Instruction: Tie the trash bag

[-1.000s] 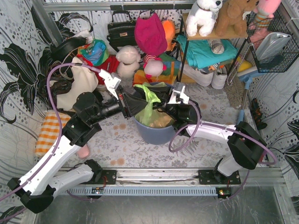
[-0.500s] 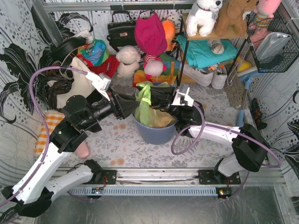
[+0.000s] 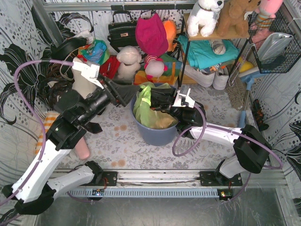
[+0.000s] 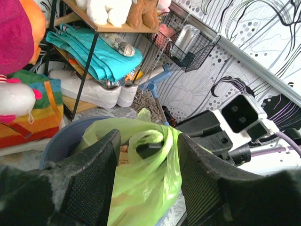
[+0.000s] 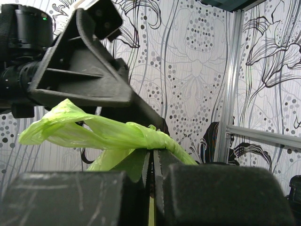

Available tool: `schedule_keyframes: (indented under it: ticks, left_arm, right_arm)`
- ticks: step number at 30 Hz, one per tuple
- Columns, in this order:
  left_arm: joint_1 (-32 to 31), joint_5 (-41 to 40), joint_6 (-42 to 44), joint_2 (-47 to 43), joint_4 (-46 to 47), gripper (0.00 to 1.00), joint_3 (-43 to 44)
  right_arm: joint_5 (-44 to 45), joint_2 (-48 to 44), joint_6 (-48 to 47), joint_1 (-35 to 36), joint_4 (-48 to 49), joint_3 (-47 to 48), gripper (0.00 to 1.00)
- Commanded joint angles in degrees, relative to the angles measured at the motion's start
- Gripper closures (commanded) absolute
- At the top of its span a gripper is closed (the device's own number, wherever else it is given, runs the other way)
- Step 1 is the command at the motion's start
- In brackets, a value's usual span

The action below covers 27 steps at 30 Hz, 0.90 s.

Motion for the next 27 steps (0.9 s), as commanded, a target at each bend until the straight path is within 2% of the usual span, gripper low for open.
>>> schedule_keyframes:
  ticks: [1,8,10,20,25,27]
  left_arm:
    - [0.3,0.2,-2.1,3.9,3.0,0.39,3.4]
    - [0.3,3.4,-1.3,6.2,2.0,0.38,4.3]
    - [0.3,3.6,-1.2,5.8,2.0,0.42,3.7]
    - [0.4,1.9,-1.5,3.8,2.0,0.71,1.4]
    - [0.4,3.2,-1.6,4.4,2.6,1.00,1.3]
    - [0.4,3.7,-1.7,4.4,3.4,1.00,1.2]
  right_arm:
    - [-0.8,-1.0,0.0,0.3,6.2,0.7,1.00]
    - [-0.7,-1.0,0.1,0.3,6.1,0.8,1.00]
    - [-0.6,-1.1,0.1,0.3,6.1,0.8,1.00]
    - [-0.7,-0.7,0.3,0.3,6.2,1.3,1.00]
    - [-0.6,-0.9,0.2,0.3,6.1,1.3,1.00]
    - [-0.4,-0.9,0.3,0.3,6.1,1.2,1.00]
